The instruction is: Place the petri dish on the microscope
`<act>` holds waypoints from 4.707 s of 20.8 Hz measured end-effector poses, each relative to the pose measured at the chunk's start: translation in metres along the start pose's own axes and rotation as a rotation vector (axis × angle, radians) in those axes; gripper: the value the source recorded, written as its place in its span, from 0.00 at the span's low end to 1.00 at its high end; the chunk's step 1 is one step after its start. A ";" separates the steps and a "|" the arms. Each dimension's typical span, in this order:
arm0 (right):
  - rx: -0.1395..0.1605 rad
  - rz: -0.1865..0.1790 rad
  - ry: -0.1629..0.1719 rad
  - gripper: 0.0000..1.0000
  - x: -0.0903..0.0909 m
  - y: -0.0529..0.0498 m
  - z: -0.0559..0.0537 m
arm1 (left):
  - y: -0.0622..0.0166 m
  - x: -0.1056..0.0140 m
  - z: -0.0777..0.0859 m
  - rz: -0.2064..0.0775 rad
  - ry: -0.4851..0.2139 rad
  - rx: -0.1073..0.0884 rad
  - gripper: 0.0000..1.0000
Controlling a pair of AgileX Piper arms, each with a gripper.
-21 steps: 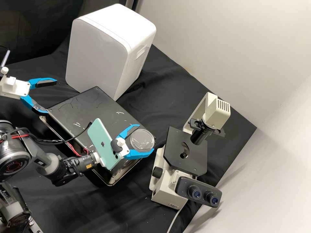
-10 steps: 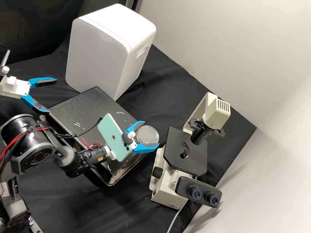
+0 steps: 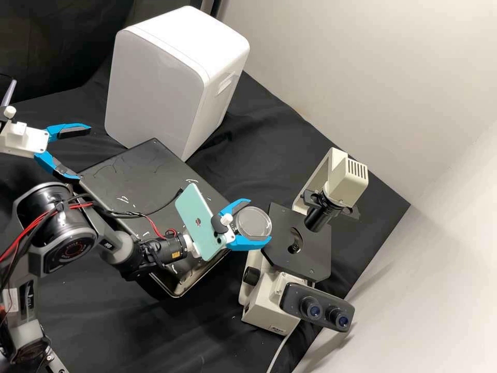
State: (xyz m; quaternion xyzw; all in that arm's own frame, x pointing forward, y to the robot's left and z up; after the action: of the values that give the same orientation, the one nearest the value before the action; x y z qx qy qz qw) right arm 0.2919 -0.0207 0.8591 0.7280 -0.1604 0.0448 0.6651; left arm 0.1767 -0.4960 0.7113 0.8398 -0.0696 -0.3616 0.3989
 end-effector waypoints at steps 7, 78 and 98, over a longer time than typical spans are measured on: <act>0.002 0.066 -0.009 0.00 0.008 0.018 0.003 | 0.0000 0.000 0.000 0.000 0.000 0.006 1.00; -0.043 0.199 -0.178 1.00 0.078 -0.005 0.042 | -0.0009 0.006 0.000 -0.003 0.007 -0.004 1.00; -0.087 -0.100 0.005 1.00 0.086 -0.027 0.011 | -0.0008 0.006 0.000 -0.002 0.008 -0.005 1.00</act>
State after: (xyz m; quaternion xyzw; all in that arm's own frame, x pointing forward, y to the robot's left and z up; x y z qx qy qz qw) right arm 0.3793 -0.0447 0.8556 0.7055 -0.1242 0.0061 0.6977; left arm 0.1812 -0.4976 0.7075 0.8405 -0.0661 -0.3586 0.4007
